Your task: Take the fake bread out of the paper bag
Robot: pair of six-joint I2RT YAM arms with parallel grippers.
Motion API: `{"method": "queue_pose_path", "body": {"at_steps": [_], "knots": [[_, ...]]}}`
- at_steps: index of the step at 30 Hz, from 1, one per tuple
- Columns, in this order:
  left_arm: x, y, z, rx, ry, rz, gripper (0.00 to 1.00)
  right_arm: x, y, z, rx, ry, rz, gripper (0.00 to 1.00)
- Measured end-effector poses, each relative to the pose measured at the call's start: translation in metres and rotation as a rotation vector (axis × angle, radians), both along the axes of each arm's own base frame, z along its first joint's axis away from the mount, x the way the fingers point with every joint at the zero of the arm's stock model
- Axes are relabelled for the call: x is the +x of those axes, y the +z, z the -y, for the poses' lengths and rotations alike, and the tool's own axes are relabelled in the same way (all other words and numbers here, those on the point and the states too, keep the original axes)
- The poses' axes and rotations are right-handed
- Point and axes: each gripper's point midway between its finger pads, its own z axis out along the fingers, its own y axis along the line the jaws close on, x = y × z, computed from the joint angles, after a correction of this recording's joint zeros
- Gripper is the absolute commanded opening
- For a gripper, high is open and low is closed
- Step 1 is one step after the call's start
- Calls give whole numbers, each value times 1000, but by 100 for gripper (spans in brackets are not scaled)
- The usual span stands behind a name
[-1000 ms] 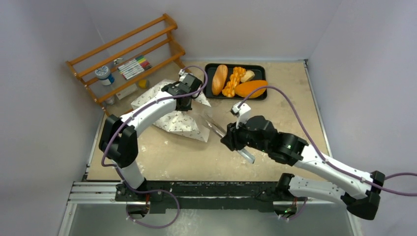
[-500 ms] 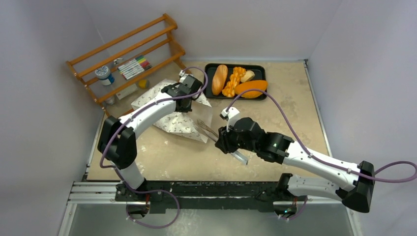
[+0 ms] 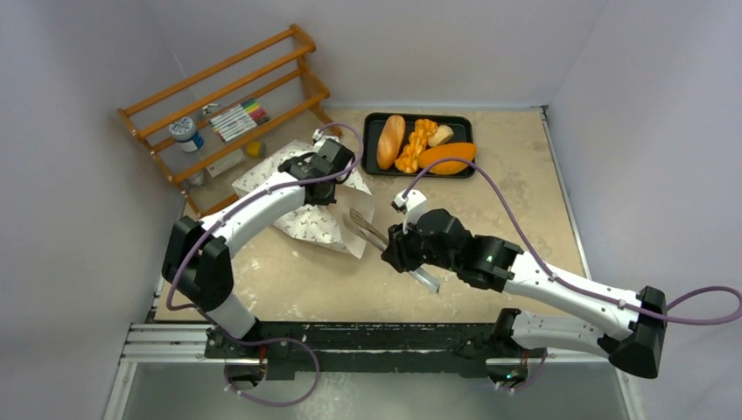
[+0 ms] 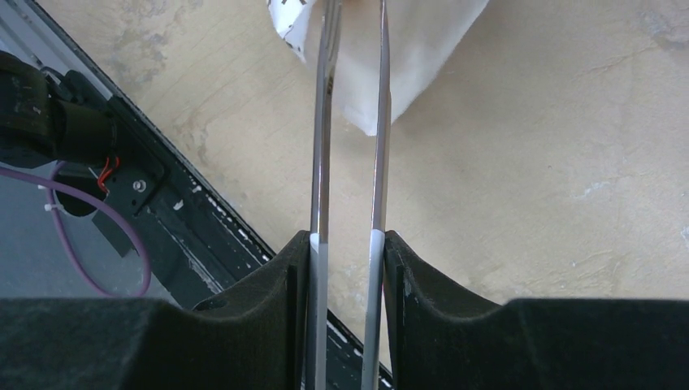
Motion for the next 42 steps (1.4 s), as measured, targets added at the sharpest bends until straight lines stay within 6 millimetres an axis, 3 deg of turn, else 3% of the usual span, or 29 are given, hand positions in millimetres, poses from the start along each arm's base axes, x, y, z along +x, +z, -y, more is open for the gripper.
{"method": "queue_pose_path", "body": {"at_steps": [9, 20, 28, 32, 42], "knots": [[-10, 5, 0, -2, -16, 3, 3, 6, -3, -4, -3, -18, 8, 36], [-31, 37, 1, -28, -38, 55, 3, 20, -47, -38, -51, -8, -53, 34], [-56, 67, -15, -37, -3, 99, 3, 28, -72, -64, -63, -23, -76, 33], [-63, 73, -21, -35, 19, 109, 3, 32, -83, -77, -81, -36, -75, 34], [-74, 68, -27, -20, 52, 97, 2, 37, -79, -97, -67, -24, -36, 36]]}}
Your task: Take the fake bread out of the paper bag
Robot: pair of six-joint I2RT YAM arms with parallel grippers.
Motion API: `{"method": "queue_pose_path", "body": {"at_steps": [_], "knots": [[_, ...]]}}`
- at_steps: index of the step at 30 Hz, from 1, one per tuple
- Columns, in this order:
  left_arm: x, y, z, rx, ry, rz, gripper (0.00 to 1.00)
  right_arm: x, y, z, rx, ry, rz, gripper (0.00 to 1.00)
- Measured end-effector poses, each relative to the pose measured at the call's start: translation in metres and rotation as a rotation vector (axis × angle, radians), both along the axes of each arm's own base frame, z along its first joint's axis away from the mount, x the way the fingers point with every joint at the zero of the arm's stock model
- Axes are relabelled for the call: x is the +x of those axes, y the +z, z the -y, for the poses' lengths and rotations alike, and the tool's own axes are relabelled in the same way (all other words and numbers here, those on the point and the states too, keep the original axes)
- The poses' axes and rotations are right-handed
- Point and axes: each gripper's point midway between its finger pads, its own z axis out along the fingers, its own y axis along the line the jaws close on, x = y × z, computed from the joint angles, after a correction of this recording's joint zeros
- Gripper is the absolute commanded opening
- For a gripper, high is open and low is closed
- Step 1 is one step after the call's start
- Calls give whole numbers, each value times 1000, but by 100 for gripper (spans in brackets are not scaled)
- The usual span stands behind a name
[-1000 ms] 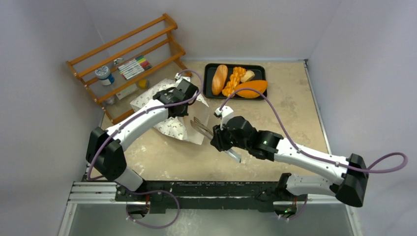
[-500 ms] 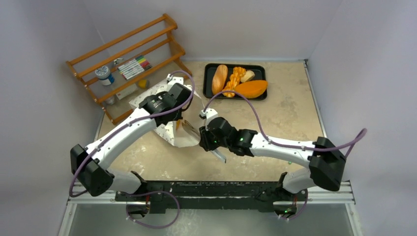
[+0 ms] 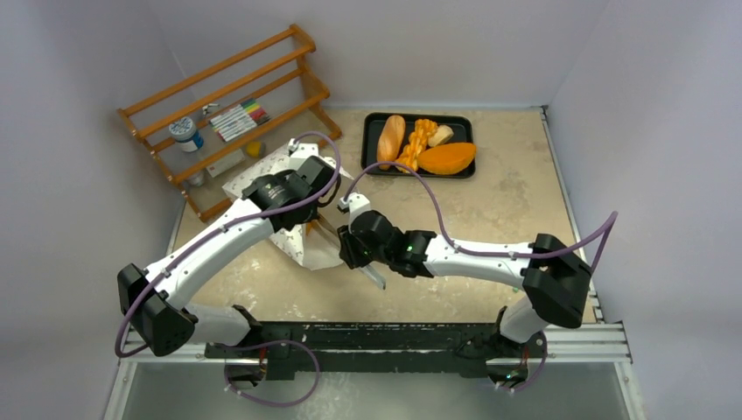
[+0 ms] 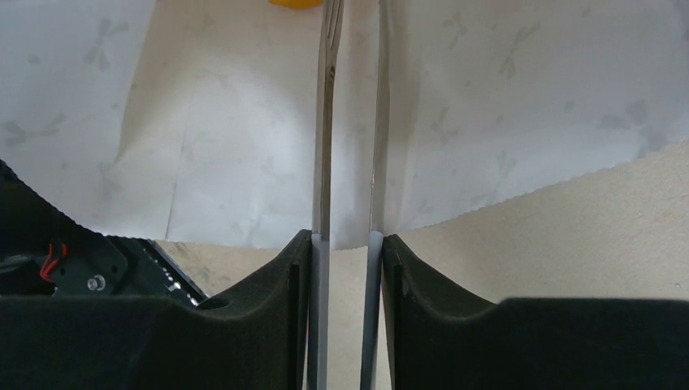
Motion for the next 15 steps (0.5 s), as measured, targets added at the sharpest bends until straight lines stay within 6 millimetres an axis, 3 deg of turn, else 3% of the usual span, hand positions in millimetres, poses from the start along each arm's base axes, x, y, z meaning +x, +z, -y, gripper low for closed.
{"method": "queue_pose_path", "body": {"at_steps": [10, 15], "knots": [[-7, -22, -4, 29, 6, -37, 2, -9, 0, -8, 7, 38, -16, 40], [-8, -29, -4, 32, 4, -42, 2, -13, 9, -10, 36, 46, -19, 40]]}}
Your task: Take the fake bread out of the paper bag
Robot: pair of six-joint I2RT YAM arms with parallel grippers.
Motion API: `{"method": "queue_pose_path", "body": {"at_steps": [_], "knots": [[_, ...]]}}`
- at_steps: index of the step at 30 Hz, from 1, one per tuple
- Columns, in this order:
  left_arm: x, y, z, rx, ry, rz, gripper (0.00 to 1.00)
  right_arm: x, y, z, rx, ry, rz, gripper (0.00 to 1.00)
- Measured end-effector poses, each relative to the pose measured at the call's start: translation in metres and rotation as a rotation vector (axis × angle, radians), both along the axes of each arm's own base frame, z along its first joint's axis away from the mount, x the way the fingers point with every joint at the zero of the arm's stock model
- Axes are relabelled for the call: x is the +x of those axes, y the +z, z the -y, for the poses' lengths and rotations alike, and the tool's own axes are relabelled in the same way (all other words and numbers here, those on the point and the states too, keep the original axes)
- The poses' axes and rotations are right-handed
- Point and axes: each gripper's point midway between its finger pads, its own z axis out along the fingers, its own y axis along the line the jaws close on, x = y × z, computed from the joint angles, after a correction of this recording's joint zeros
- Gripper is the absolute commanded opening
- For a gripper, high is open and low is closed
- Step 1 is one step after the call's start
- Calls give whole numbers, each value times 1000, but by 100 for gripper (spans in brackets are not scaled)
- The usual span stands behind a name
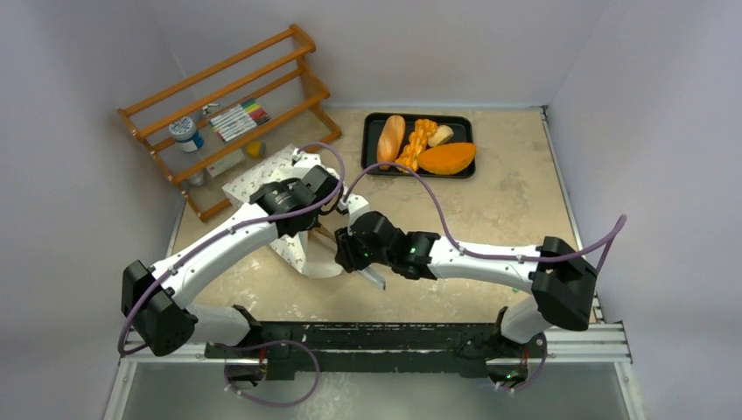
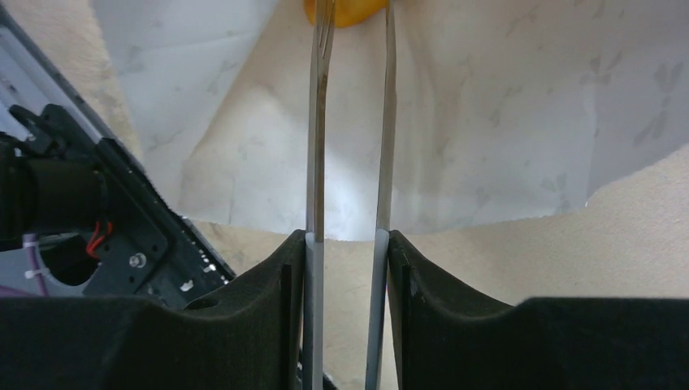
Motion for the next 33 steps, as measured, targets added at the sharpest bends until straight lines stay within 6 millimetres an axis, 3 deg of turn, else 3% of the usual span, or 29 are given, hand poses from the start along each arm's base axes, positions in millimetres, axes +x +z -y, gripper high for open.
{"method": "queue_pose_path", "body": {"at_steps": [4, 10, 20, 33], "knots": [[0, -3, 1, -5, 2, 0, 2, -3, 11, -1, 33, 6, -4, 40], [1, -3, 6, -22, -1, 9, 2, -5, 10, -2, 37, 2, -24, 42], [6, -16, 30, -17, -45, -10, 1, -8, -9, -14, 2, 22, -86, 45], [10, -18, 26, -32, -6, -8, 0, -1, -13, -22, -25, -26, -110, 49]]}}
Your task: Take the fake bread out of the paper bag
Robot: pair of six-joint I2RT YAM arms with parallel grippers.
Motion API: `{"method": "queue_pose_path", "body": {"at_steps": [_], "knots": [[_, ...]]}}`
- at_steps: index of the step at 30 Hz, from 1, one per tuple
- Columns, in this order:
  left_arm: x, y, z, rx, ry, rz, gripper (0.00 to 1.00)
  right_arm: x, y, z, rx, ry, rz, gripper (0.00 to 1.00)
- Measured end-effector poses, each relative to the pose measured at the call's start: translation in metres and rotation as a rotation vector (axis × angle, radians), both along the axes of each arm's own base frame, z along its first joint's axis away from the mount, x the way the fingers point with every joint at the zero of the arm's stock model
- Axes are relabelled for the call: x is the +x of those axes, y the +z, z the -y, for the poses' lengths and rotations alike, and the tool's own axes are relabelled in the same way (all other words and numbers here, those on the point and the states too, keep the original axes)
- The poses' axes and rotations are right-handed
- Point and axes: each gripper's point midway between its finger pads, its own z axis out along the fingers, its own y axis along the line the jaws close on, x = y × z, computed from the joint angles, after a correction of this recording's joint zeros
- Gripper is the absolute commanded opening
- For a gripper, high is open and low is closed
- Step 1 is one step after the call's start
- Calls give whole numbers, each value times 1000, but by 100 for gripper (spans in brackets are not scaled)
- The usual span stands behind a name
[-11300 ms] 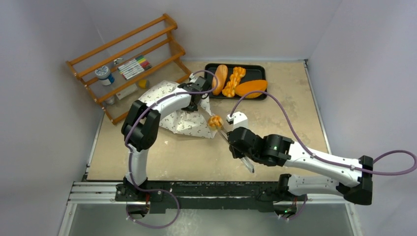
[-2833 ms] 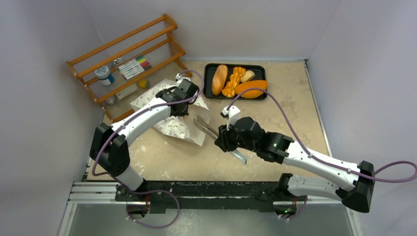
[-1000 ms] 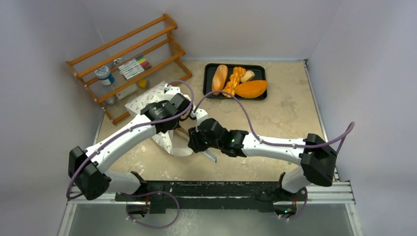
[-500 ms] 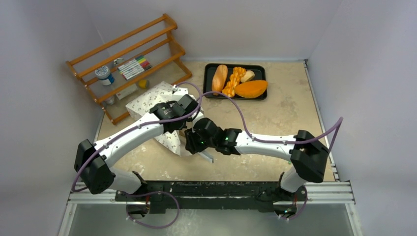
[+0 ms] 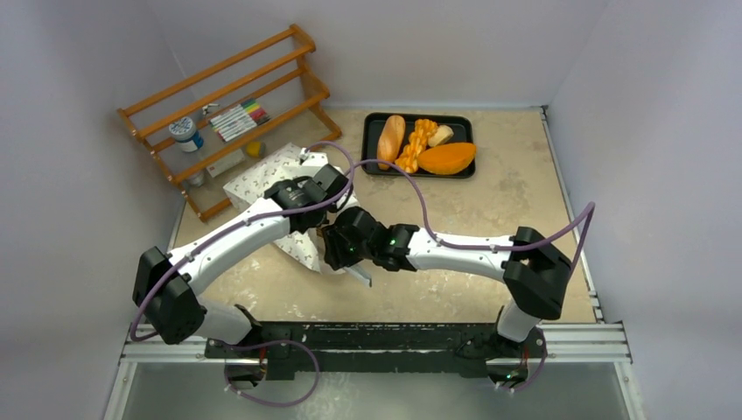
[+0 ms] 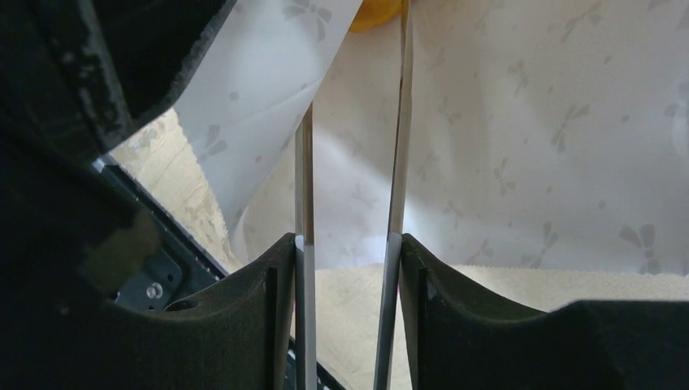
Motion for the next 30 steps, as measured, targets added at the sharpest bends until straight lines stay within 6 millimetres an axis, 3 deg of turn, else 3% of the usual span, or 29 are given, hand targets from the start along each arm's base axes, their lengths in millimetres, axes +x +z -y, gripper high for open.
{"method": "queue_pose_path", "body": {"at_steps": [20, 30], "knots": [[-6, -8, -9, -5, 36, -27, 0, 1, -9, -10, -55, -97, 11, 52], [-4, -17, -30, 41, 98, -27, 0, 4, -21, -26, -65, -106, -10, 51]]}}
